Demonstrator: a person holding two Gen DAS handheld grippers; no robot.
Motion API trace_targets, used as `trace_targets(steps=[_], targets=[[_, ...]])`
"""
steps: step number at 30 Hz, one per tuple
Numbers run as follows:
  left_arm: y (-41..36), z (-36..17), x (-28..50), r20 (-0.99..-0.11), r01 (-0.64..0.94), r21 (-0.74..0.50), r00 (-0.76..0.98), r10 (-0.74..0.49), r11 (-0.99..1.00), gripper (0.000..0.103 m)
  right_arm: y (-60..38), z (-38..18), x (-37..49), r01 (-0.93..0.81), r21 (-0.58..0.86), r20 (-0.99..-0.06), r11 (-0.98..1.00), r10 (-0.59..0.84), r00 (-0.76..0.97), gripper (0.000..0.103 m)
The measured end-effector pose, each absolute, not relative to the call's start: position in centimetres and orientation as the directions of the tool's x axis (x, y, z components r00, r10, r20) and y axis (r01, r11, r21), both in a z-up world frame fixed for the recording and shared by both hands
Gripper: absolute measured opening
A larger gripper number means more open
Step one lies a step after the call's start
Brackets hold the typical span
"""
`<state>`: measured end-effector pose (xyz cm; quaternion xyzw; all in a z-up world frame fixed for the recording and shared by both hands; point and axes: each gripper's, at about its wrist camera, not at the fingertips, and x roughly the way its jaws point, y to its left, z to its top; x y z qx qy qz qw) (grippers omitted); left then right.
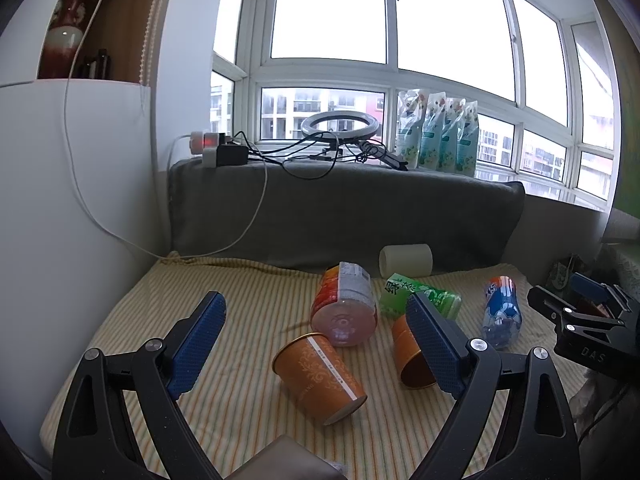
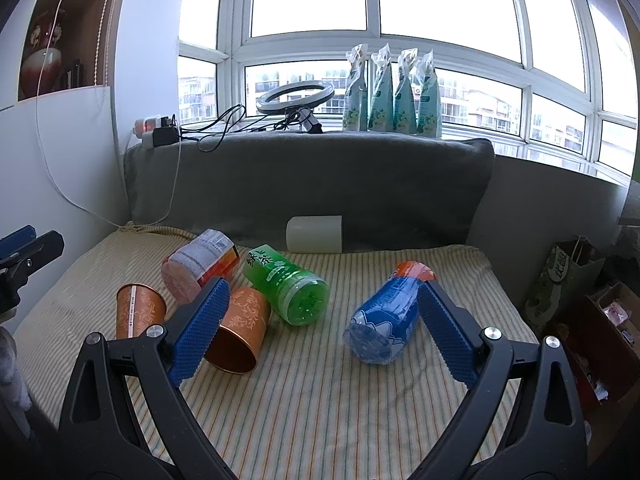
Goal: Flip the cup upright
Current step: 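Move the right gripper to the lying green tea cup and close on it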
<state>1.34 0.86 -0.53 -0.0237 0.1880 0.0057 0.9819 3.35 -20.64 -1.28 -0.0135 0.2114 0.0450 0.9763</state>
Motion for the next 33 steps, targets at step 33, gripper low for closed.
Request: trace_targets(steps=[33], targets=[[4.0,-5.7,1.8,-0.557,-0.031,-0.097,0.83,-0.028,0.995,0.092,-16.1,-5.2,22.5,-0.449,0.043,-0.805,0.892,0.297,0.514,0.097]])
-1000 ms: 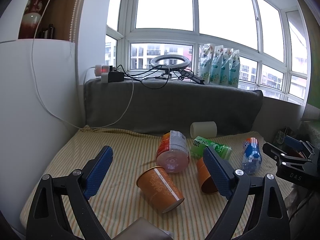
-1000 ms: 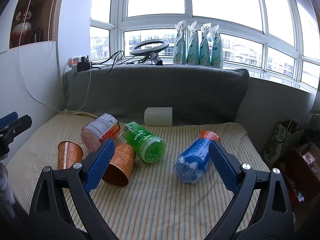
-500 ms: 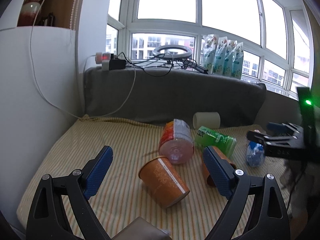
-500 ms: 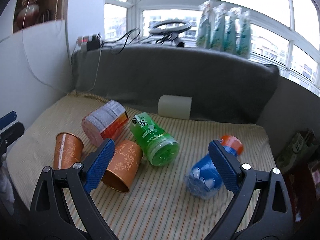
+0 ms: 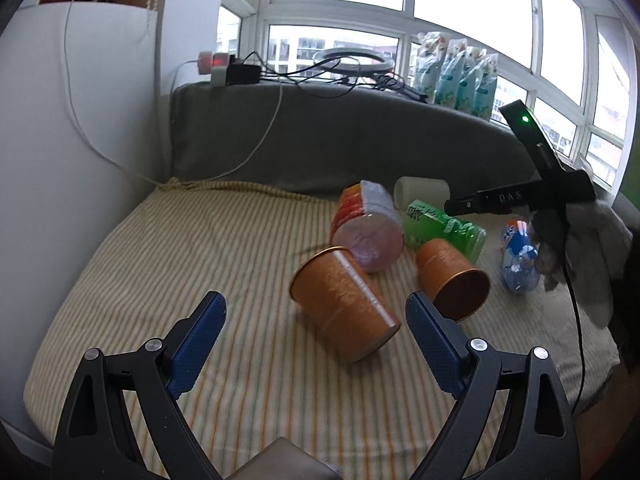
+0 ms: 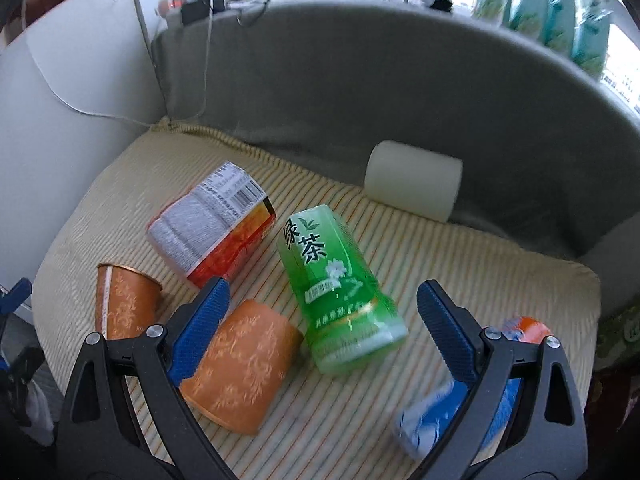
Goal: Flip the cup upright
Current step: 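Move the right gripper to the lying green tea cup and close on it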
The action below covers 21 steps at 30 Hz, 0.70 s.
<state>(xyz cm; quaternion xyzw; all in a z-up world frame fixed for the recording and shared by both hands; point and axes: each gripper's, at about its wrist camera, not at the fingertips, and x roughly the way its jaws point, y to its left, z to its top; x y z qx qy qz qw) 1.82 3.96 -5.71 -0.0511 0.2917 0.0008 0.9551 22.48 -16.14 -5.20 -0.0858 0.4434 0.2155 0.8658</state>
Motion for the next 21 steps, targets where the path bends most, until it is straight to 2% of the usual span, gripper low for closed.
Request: trace_targets(steps=[11,21], targets=[[5.8,-6.1,2.2,-0.57,-0.07,-0.116,0.822,-0.009,0.991,0.092,-13.2,-8.4,28.6,-0.52,0.045,-0.905,0.853,0.255,0.341,0.097],[7.1,-6.2,2.5,-0.578,-0.102,-0.127,0.816,0.01,0.987,0.092,-10.5,-10.2,30.7,-0.574,-0.006,-0.943,0.819,0.186,0.276,0.096]])
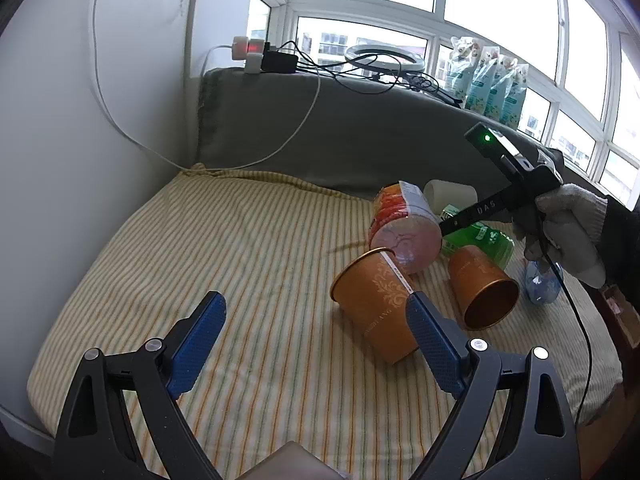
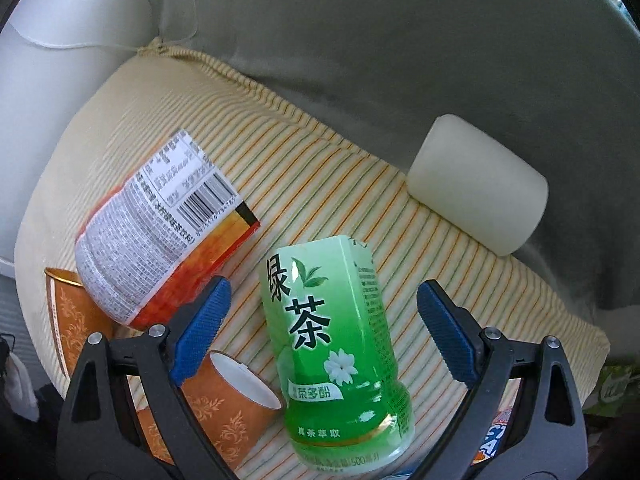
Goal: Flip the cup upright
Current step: 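Move the right gripper to the lying green tea cup and close on it, then lift the green tea cup with the right gripper, tilting its open end up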
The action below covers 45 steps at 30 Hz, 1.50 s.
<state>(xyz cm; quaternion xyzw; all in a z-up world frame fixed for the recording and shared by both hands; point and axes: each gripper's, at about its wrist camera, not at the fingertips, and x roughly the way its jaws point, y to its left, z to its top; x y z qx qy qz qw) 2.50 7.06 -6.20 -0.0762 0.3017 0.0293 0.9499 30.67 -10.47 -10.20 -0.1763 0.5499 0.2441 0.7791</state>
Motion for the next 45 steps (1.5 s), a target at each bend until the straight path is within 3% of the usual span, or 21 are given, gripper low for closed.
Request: trace_targets(steps=[6,8,21,45], targets=[[7.2,-6.1,2.4,-0.572,-0.106,-0.126,0.82,0.015,0.986,0.092,-9.9,-10.9,31.0,-0.59,-0.018,-0.956,0.807,0.159,0.247,0.081],[7.3,-6.0,2.4,-0.571,-0.109,-0.126,0.821,0.018,0.986,0.092,-9.8,-11.1,31.0,-0.595,-0.019,-0.959,0.804,0.154,0.239,0.07],[7.0,-5.5,1.8,-0.553,-0.103,-0.129,0.833,0.015,0.986,0.092,-13.1,-7.7,29.0,-0.515,-0.003,-0.907,0.857,0.215,0.363,0.068],[4.9,-4.0,-0.6,-0.51,-0.031,-0.114,0.86,-0.031,0.993,0.092,-19.3,0.7,17.1,-0.487,0.03,-0.759,0.873,0.337,0.557,0.061]])
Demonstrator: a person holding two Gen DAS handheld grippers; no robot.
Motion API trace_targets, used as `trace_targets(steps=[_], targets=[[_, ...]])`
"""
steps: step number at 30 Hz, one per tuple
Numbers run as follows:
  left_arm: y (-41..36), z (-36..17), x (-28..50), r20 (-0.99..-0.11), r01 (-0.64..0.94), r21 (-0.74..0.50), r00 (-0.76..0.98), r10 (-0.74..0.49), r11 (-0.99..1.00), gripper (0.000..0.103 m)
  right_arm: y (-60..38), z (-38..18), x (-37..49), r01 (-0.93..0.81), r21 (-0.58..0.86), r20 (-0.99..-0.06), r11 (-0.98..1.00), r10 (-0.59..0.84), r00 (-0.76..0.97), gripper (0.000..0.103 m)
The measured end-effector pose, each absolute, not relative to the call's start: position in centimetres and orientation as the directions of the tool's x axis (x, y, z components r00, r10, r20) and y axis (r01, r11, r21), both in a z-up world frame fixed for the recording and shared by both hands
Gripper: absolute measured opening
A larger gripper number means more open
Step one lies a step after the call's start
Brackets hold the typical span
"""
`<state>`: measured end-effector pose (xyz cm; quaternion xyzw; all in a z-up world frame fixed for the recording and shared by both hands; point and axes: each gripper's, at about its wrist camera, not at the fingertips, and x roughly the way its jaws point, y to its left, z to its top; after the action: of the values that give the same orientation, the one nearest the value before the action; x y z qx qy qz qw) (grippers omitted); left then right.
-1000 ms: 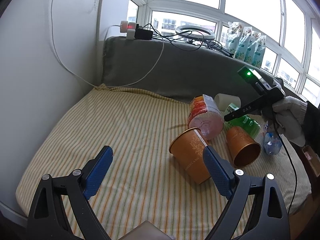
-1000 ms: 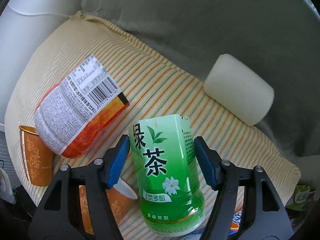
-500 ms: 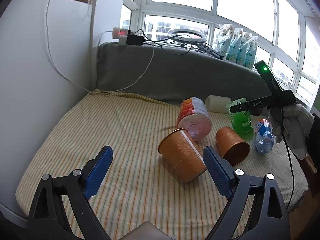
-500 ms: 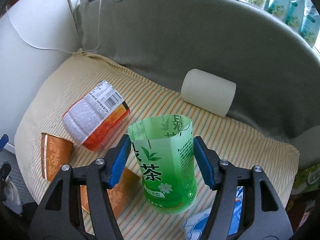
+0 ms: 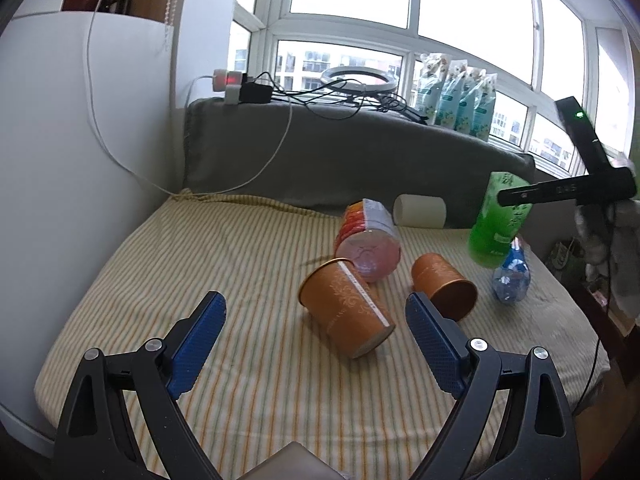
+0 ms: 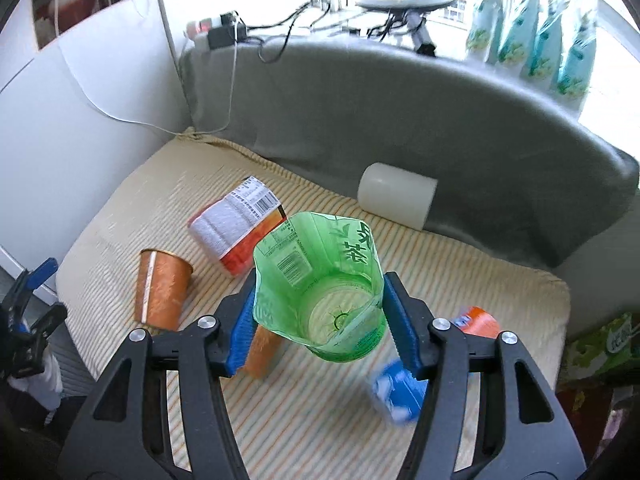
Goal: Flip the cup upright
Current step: 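Lift the green tea cup with the right gripper, tilting its open end up, then rotate the held green cup with the right gripper toward upright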
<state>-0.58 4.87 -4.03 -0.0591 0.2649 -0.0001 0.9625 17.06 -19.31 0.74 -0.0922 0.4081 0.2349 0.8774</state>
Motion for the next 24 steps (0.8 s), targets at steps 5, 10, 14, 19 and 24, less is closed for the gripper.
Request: trace_targets(steps=[5,10,14,19,24], targets=[[4.3,-3.8,-1.4,-0.498,-0.011,-0.114,0.866,-0.048,0.993,0.092,-20.5,1.9,13.0,-0.504,0.008,-0.759,0.864,0.334,0.56,0.061],[3.9,-3.6,-2.5,-0.486,0.001,-0.115,0.872,-0.057,0.993,0.092,-20.7,0.9,8.5,-0.546,-0.031,-0.807,0.837,0.301,0.509,0.061],[4.0,-3.5,-3.2,-0.477,-0.001,-0.122,0.877,-0.058,0.993,0.092,-19.3,-1.1,6.0,-0.59,-0.102,-0.851,0.801,0.236,0.469,0.061],[4.9,-3.3,-4.2,-0.466,-0.019,-0.124,0.884,-0.041,0.992,0.092,-15.8,-3.4,4.7,-0.658,-0.145,-0.88,0.739,0.208,0.427,0.061],[6.4,-3.1,-5.0,-0.455,-0.055,-0.129,0.891,-0.01,0.99,0.092,-12.1,-4.5,4.6,-0.694,-0.218,-0.872,0.686,0.181,0.454,0.063]])
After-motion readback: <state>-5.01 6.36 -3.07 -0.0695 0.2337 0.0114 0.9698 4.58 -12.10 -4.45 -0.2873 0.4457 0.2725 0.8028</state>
